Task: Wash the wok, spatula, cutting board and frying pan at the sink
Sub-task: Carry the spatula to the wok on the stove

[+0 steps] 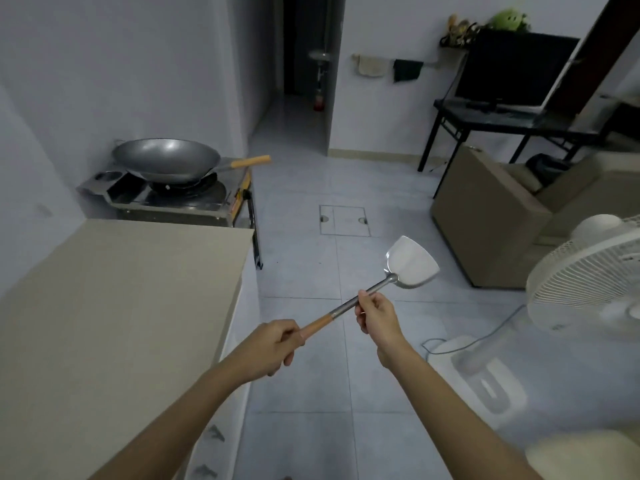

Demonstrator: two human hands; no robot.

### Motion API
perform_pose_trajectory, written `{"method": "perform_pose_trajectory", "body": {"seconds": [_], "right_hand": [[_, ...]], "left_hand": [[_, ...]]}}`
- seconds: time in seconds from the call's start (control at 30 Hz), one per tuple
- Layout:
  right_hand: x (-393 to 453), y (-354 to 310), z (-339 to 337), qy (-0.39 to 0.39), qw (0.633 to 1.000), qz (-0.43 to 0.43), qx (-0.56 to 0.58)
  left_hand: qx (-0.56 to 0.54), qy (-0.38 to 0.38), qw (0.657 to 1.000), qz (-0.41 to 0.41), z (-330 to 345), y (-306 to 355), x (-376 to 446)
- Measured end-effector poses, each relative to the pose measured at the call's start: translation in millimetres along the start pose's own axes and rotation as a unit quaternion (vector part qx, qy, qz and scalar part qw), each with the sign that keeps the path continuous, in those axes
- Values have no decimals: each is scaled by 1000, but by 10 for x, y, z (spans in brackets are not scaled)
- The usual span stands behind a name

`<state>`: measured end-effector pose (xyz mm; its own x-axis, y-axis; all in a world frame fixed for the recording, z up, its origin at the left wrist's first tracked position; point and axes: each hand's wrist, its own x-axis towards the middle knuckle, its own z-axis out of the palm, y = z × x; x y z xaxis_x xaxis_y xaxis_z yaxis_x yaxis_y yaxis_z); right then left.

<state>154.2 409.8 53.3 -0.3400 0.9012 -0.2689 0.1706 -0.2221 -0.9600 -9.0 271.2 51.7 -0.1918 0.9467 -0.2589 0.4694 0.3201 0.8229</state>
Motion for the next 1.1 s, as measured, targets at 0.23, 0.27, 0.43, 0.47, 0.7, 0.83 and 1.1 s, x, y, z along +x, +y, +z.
{"method": "perform_pose_trajectory", "body": {"seconds": [0.23,0.27,0.43,0.47,0.7,0.83,1.1], "right_hand": [[1240,-524,-211,51,999,-6,3],[1411,-569,-225,57,998,-8,6],[2341,-799,-155,63,998,-17,7],[2551,-855,-114,58,998,-24,6],[4156,-1481,571,-64,997,-49,-16],[4876,-1861,1270,-166,981,-77,-62],[5484,-2128,2728,-332,927,-82,-154]], "left_hand": [[27,-67,997,39,-494,362,1482],[31,-75,996,45,-551,396,1663],[49,-84,993,60,-924,452,2523],[50,-76,994,60,-1009,452,2685],[24,49,998,26,-1785,415,3616],[-13,157,988,-8,-2231,332,3878],[-70,321,939,-105,-2868,-126,4025]]}}
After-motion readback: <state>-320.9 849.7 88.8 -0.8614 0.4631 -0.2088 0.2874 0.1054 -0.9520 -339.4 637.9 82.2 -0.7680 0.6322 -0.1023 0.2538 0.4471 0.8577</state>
